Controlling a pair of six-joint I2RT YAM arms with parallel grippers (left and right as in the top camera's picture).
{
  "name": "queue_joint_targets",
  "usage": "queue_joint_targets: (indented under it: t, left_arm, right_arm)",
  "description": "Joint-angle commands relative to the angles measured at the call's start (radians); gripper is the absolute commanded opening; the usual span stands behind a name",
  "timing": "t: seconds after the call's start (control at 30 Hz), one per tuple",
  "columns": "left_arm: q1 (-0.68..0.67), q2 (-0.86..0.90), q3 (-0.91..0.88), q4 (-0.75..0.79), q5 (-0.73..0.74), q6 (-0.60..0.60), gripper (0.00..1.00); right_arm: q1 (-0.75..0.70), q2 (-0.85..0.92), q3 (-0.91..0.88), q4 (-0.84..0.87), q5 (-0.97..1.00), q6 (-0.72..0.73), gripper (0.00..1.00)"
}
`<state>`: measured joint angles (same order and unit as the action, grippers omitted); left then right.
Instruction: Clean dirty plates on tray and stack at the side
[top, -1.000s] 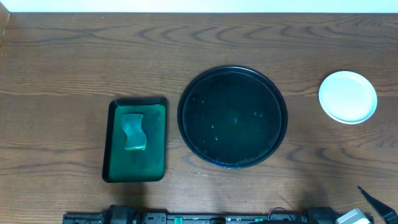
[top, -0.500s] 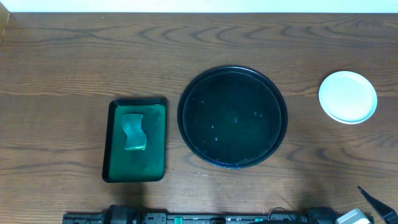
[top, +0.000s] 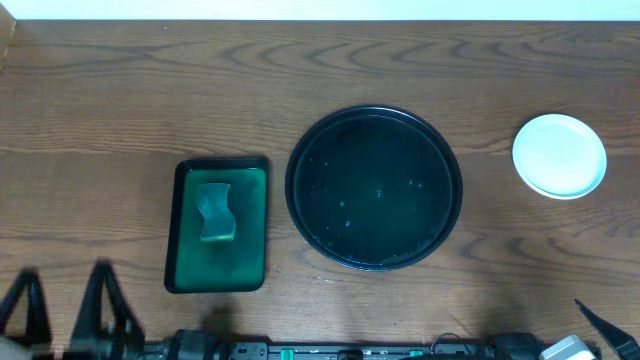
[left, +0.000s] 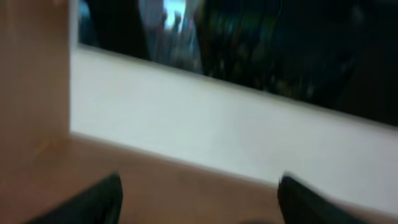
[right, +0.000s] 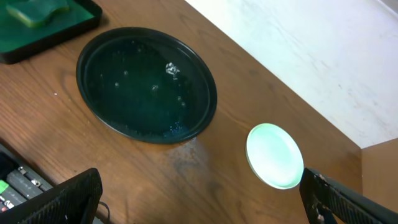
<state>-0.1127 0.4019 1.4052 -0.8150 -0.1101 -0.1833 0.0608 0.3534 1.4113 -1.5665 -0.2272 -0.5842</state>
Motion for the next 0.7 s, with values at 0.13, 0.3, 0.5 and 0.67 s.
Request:
queue_joint_targets:
  t: [0.13,0.3,0.5,0.67]
  left_arm:
    - [0.005,-0.063,-0.417,0.514,0.058,-0.012,0.8]
    - [0.02,-0.193,-0.74,0.801,0.058,-0.082,0.8]
    - [0.072,-0.311,-0.954,0.883,0.058,-0.15,0.8]
    - [0.075,-0.395,-1.065,0.885,0.058,-0.164,0.8]
  right_arm:
    - [0.006,0.005,-0.001,-0.001,0.009,0.014,0.99]
    - [0.006,0.005,-0.001,-0.001,0.009,0.014,0.99]
    - [0.006,0.005,-0.001,-0.001,0.009,0.014,0.99]
    - [0.006,0.005,-0.001,-0.001,0.009,0.014,0.99]
